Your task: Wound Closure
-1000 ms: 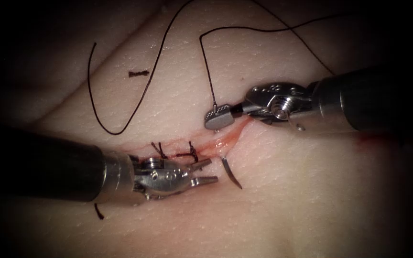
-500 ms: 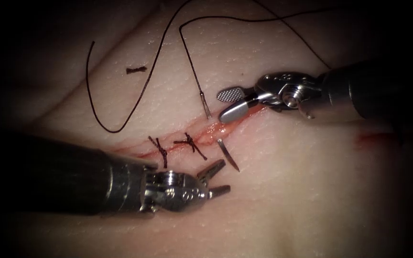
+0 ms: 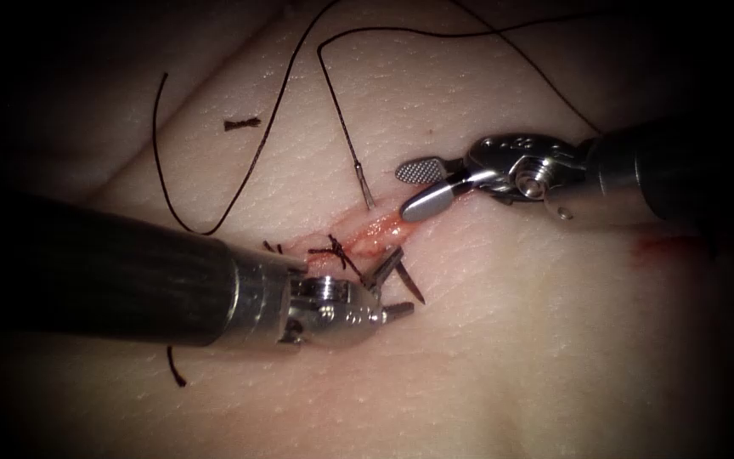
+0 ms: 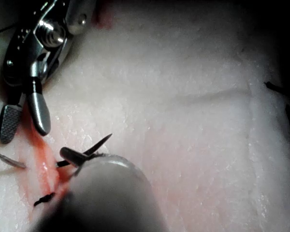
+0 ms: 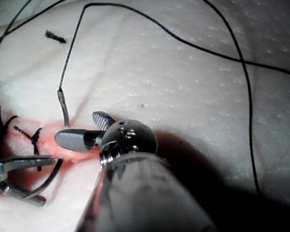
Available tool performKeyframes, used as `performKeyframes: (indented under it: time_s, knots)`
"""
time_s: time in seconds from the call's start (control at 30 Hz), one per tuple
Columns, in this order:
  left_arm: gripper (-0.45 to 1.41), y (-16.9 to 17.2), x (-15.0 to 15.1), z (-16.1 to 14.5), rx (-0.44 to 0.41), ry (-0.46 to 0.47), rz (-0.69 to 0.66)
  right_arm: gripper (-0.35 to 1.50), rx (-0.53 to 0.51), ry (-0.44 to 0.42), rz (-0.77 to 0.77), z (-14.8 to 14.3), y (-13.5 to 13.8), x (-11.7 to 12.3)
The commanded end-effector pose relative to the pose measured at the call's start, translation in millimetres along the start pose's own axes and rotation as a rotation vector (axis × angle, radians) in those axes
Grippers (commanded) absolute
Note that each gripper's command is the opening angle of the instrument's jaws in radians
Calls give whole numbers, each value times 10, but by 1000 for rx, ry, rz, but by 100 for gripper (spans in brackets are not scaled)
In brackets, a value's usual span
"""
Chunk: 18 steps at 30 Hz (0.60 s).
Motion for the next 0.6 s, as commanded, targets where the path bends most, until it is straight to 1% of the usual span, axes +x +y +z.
performKeyframes:
  time_s: [0.03, 0.13, 0.17, 0.2, 0.23, 0.27, 0.3, 0.33, 0.37, 0.4, 0.5, 0.6]
  knots:
    - [64, 7, 1, 5, -5, 4, -2, 110, 2, 1, 2, 8, 1, -5]
    - [59, 4, 6, 10, 9, 63, 7, 106, -3, 8, 0, 3, 2, -6]
    - [51, 3, 8, 11, 12, 90, 14, 103, -9, 14, 4, 0, 3, -7]
    - [51, 3, 8, 11, 12, 90, 14, 103, -9, 14, 4, 0, 3, -7]
    - [39, 3, 10, 13, 11, 105, 19, 101, -10, 15, 5, -2, 4, -7]
    - [39, 3, 10, 13, 11, 105, 19, 101, -10, 15, 5, -2, 4, -7]
    - [14, 3, 11, 15, 10, 128, 24, 96, -8, 20, 5, -6, 5, -8]
    - [-6, 3, 11, 15, 9, 137, 24, 95, -7, 22, 5, -7, 5, -8]
    - [-35, 2, 11, 15, 5, 144, 25, 95, -6, 25, 5, -8, 5, -9]
    - [-45, 1, 10, 16, 1, 151, 26, 91, -9, 27, 6, -10, 5, -10]
    - [-45, -1, 8, 16, -9, 172, 34, 86, -12, 35, 9, -13, 5, -11]
    - [-45, -1, 5, 14, -37, 211, -12, 83, -17, 45, 13, -18, 5, -12]
